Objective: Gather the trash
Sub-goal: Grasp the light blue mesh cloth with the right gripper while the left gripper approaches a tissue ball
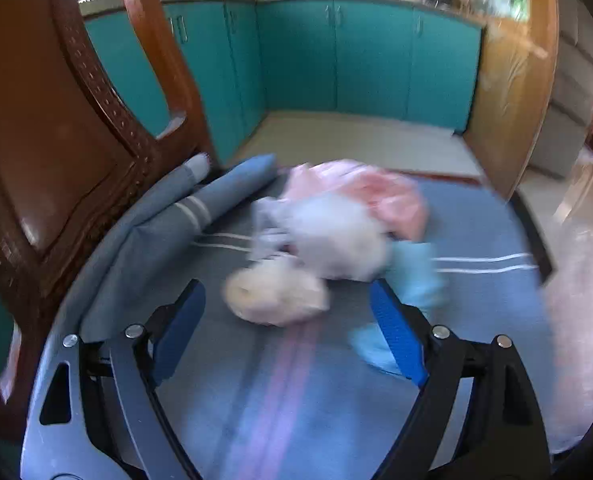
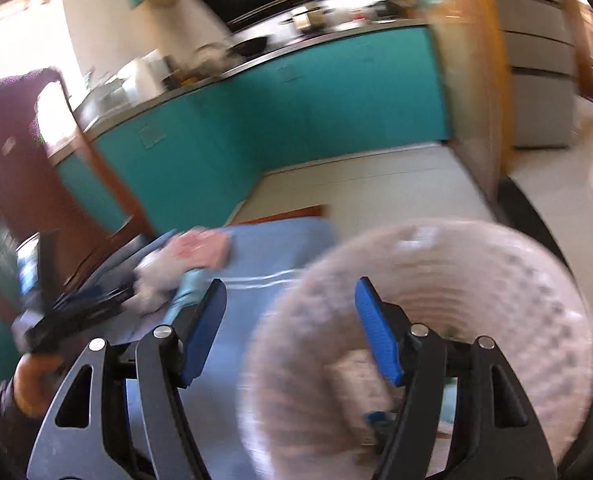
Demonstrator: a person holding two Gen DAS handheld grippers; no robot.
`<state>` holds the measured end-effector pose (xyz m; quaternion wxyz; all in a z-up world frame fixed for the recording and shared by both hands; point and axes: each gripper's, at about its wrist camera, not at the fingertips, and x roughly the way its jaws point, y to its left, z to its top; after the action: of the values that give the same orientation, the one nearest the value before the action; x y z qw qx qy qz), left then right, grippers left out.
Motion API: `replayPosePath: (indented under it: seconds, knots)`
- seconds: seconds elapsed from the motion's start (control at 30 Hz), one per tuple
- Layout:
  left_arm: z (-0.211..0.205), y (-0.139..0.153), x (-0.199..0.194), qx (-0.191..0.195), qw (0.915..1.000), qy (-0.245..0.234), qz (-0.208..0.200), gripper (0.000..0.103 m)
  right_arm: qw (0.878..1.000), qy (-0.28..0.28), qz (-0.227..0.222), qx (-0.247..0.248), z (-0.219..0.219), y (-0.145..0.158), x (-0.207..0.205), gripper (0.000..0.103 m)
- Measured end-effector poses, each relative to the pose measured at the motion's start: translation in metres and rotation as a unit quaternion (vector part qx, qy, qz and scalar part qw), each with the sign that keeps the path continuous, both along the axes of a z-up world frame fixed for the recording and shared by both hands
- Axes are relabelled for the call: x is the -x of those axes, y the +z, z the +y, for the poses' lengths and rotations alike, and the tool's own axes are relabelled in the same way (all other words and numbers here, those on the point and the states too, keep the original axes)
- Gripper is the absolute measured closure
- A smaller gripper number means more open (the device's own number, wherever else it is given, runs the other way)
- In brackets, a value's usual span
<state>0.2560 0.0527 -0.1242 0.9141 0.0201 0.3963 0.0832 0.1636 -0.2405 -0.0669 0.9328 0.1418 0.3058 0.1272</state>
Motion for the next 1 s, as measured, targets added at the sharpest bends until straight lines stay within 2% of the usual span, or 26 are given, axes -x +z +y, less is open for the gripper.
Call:
replayPosePath:
  seconds: [0.1,0.2,0.27,0.3,0.37,0.57,0.63,0.67,0.7,0.77,0.87,0.9,0.97,1.0]
  knots:
    - [0.014,-0.018,-0.014,-0.005,0.9997,-0.011,0.019,0.018,0.999,0.038,0.01,0.001,0.033,-0.004,-0.013,0.037]
    - [0.027,-0.03,-0.026,0.016,0.9992,-0.017,0.032,0.022,0.998,0.056,0.039,-0.004,0.061,-0.01,-0.037,0.037]
    - [0.035,-0.033,-0.028,0.054,0.9976,-0.024,0.035,0.041,0.996,0.063,0.068,0.019,0.088,-0.017,-0.056,0.036]
    - [0.039,-0.032,-0.027,0.066,0.997,-0.023,0.034,0.042,0.995,0.066,0.077,0.026,0.101,-0.02,-0.064,0.037]
    - [0.039,-0.029,-0.017,0.07,0.9969,-0.026,0.025,0.053,0.991,0.078,0.1,0.037,0.127,-0.03,-0.085,0.037]
    - [0.036,-0.021,0.03,0.086,0.995,-0.042,0.029,0.063,0.983,0.07,0.14,0.099,0.178,-0.066,-0.136,0.037]
    - [0.034,-0.02,0.042,0.093,0.994,-0.049,0.032,0.064,0.98,0.071,0.148,0.109,0.188,-0.077,-0.143,0.043]
    - [0.033,-0.019,0.05,0.093,0.994,-0.049,0.031,0.07,0.979,0.072,0.152,0.12,0.192,-0.082,-0.144,0.056]
    - [0.033,-0.018,0.055,0.095,0.9938,-0.049,0.032,0.071,0.977,0.072,0.152,0.128,0.195,-0.085,-0.143,0.062]
    - [0.033,-0.016,0.064,0.102,0.9927,-0.054,0.033,0.071,0.976,0.079,0.137,0.153,0.2,-0.084,-0.134,0.07]
    - [0.029,-0.011,0.077,0.101,0.9926,-0.06,0.029,0.069,0.976,0.101,0.137,0.136,0.19,-0.077,-0.119,0.072]
    - [0.027,-0.011,0.077,0.096,0.9931,-0.062,0.026,0.065,0.977,0.101,0.136,0.129,0.181,-0.071,-0.112,0.072]
    - [0.026,-0.006,0.084,0.081,0.9946,-0.063,0.015,0.046,0.978,0.1,0.133,0.129,0.166,-0.061,-0.099,0.072]
    - [0.023,-0.004,0.085,0.069,0.9958,-0.06,0.006,0.043,0.978,0.1,0.13,0.132,0.159,-0.056,-0.091,0.072]
